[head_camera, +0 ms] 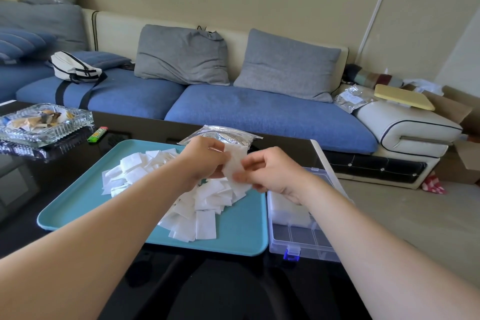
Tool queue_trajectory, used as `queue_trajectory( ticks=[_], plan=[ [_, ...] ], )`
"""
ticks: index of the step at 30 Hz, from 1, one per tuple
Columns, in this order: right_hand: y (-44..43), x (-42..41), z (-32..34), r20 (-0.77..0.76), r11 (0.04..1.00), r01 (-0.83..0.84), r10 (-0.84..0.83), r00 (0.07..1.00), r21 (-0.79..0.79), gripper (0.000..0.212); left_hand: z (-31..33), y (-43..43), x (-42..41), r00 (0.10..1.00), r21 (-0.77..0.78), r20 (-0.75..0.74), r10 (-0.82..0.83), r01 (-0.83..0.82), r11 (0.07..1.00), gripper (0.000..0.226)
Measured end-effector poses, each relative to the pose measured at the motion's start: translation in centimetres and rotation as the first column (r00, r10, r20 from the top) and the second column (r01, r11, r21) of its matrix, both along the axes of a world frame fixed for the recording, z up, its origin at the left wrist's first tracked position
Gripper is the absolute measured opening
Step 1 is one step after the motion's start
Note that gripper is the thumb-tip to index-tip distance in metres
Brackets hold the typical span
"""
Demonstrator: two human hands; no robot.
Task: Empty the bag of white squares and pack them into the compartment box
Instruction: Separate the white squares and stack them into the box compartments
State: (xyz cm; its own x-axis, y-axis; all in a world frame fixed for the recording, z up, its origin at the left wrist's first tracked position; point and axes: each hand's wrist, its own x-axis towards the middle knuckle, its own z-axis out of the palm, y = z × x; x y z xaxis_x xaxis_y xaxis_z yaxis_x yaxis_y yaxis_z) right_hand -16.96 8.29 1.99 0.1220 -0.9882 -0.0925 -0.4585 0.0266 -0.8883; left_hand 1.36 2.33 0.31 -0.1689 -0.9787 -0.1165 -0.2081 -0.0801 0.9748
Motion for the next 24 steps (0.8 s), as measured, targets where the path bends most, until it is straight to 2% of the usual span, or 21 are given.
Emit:
queue_trajectory(
  ticks=[2, 6, 9, 15, 20, 24],
  plan=[
    [0.0, -0.1, 0.2, 0.078, 0.993, 0.099, -0.094, 0.993, -0.067, 0.015, 0.1, 0.2, -0.2, 0.999, 0.009, 0.0, -0.053, 0.053, 0.999, 0.02],
    [0.0, -0.2, 0.1, 0.022, 0.949, 0.238, -0.238, 0.971, -0.205, 0.009, 0.3, 0.5, -0.6, 0.996, 0.001, 0.003, -0.092, 0.092, 0.996, 0.023],
    [0.0, -0.3, -0.1, -0.033, 0.926, 0.262, -0.281, 0.959, -0.272, 0.01, 0.4, 0.7, -0.9, 0.991, -0.014, -0.031, -0.133, 0.132, 0.991, 0.027],
    [0.2, -0.2, 0.0, -0.013, 0.913, 0.299, -0.314, 0.949, -0.279, 0.013, 1.0, 1.4, -1.0, 0.978, -0.007, -0.092, -0.189, 0.189, 0.982, 0.02],
    [0.5, -0.1, 0.4, 0.03, 0.925, 0.297, -0.299, 0.954, -0.238, 0.01, 1.5, 2.2, -0.7, 0.967, -0.071, -0.055, -0.249, 0.245, 0.967, 0.037],
    [0.6, 0.2, 0.5, 0.046, 0.93, 0.3, -0.297, 0.954, -0.212, 0.029, 1.5, 2.1, -0.7, 0.982, -0.068, -0.066, -0.179, 0.174, 0.982, 0.025]
  ],
)
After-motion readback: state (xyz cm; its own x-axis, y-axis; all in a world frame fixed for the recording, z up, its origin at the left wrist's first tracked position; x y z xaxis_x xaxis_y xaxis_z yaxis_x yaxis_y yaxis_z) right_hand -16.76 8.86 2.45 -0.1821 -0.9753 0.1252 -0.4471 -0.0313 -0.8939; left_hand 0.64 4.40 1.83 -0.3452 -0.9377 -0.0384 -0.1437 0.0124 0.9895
